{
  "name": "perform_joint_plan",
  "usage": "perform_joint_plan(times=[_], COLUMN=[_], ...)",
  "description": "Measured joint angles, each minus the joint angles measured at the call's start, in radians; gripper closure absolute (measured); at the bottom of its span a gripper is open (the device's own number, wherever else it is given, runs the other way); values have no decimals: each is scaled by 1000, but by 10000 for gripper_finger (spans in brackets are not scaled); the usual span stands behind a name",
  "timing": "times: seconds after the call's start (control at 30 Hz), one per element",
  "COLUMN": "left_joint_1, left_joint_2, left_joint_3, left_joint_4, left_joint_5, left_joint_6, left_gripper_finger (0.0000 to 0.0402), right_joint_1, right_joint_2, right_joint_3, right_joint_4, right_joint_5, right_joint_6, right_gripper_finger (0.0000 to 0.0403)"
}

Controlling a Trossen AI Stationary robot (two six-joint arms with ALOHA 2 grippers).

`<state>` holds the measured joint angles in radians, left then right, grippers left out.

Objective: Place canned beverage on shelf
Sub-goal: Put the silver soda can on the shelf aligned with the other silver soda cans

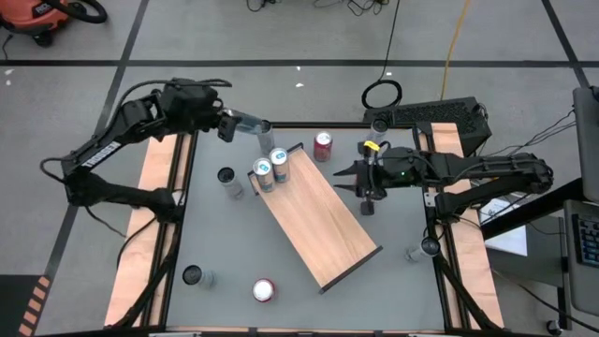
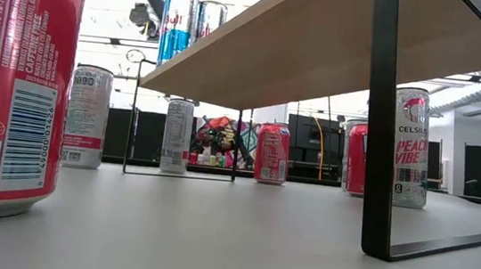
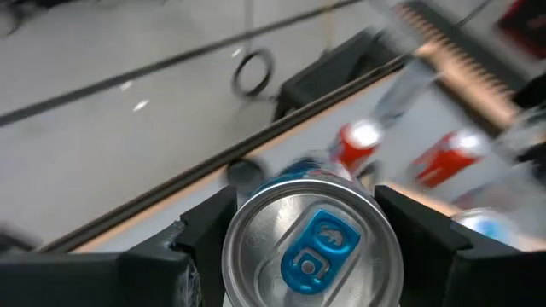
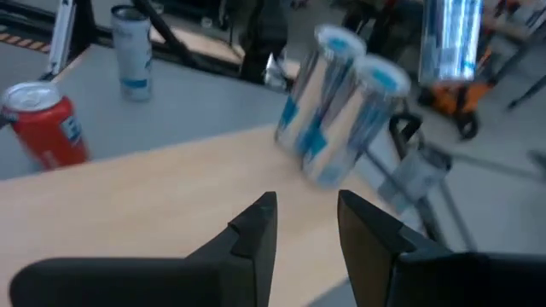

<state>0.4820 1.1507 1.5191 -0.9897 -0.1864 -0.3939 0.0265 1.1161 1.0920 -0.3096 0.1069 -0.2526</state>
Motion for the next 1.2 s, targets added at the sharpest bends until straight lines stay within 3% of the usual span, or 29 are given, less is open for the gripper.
perform_joint_plan(times=[0.23,0.33,0.47,0.67,0.9,1.2], left_joint_1=[-139,-197,-269,-366,-451,-513], left_joint_2=[-1,7,28,96,190,270], left_joint_3=[17,17,17,17,17,17], left_joint_4=[179,238,299,394,498,582], left_joint_5=[0,0,-11,-51,-95,-160], left_joint_6=[-21,-39,-45,-43,-19,-12], left_gripper_finger=[169,169,169,169,169,169], right_joint_1=[74,109,157,217,237,235], right_joint_2=[74,97,110,112,122,121], right_joint_3=[0,0,0,0,1,1], right_joint_4=[139,158,194,336,421,426], right_joint_5=[145,255,440,670,704,703], right_joint_6=[-192,-269,-333,-361,-422,-422], right_gripper_finger=[303,287,236,127,34,18])
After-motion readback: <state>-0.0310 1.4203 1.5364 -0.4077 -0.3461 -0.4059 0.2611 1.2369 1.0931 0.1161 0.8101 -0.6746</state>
